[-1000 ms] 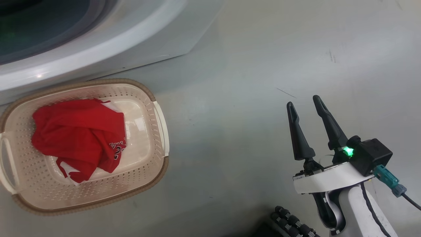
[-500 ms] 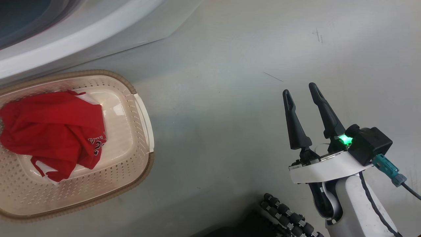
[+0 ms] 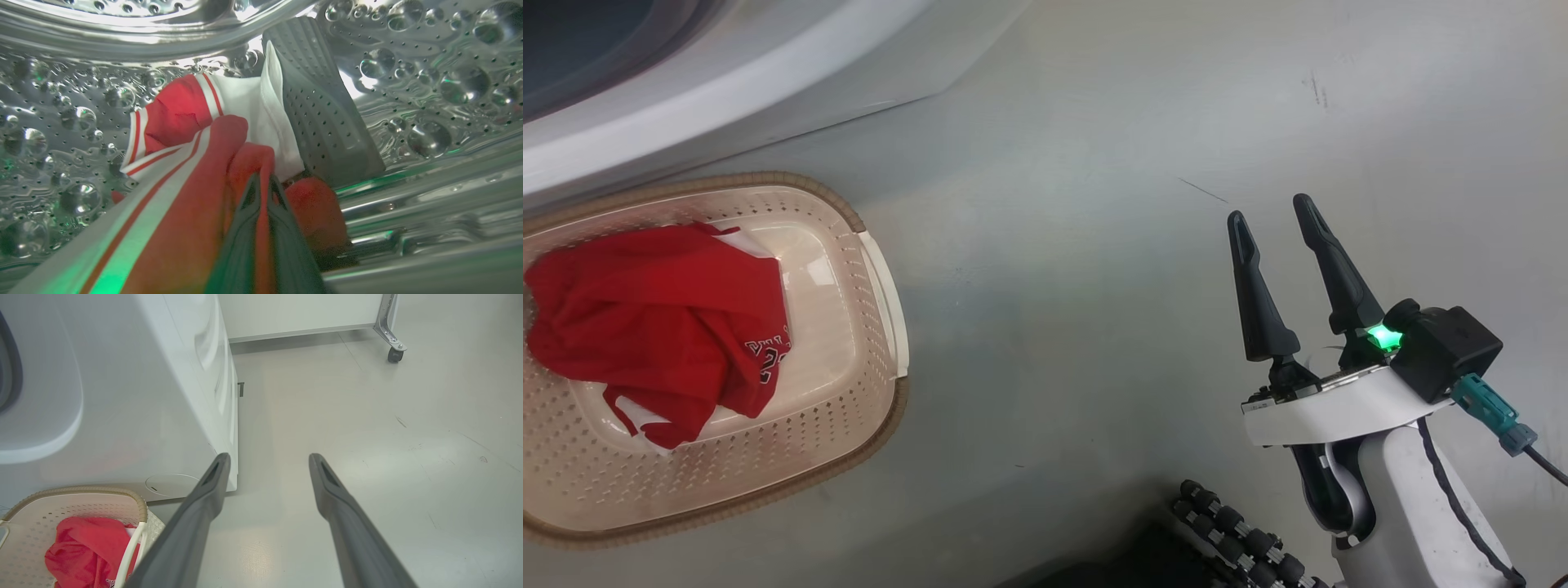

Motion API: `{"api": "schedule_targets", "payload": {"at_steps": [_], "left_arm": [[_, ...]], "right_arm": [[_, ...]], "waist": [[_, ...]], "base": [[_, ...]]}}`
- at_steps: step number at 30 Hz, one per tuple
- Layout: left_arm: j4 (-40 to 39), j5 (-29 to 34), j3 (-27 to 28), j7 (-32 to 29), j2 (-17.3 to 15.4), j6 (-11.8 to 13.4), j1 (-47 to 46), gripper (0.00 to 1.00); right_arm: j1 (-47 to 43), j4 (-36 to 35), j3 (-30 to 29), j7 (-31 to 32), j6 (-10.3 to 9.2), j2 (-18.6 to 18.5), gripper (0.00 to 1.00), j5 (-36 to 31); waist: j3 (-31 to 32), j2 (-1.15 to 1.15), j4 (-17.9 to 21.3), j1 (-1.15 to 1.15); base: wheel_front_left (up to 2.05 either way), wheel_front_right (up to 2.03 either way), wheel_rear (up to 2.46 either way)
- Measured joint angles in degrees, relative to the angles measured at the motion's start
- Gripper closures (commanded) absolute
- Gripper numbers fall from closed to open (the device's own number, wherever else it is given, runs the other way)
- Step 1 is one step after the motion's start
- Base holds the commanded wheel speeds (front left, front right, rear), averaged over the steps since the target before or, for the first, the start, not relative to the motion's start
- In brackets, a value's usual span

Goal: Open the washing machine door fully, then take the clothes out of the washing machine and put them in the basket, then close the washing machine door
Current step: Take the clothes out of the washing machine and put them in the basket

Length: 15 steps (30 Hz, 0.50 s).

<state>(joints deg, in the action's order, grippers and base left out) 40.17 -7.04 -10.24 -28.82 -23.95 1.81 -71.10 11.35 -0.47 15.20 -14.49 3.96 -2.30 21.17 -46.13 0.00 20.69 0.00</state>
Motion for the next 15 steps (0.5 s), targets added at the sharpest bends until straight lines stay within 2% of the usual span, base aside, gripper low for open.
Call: {"api": "schedule_targets", "payload": {"at_steps": [9,15], "left_arm": [[-1.9,0.0,-0.3,6.0,3.0,0.4,-0.8,1.0],[-3.4,-1.1,1.3,13.0,4.0,1.3,-0.7,1.0]], "right_arm": [[0.4,-0.6,-2.2,0.0,-0.58,0.0,0.0,-0.5],[0.5,-0.7,-2.6,0.0,-0.57,0.0,0.0,-0.9]], "waist": [[0.0,0.0,-1.5,0.0],[0.1,0.0,-3.4,0.0]], "base": [[0.0,0.0,0.0],[0.0,0.0,0.0]]}}
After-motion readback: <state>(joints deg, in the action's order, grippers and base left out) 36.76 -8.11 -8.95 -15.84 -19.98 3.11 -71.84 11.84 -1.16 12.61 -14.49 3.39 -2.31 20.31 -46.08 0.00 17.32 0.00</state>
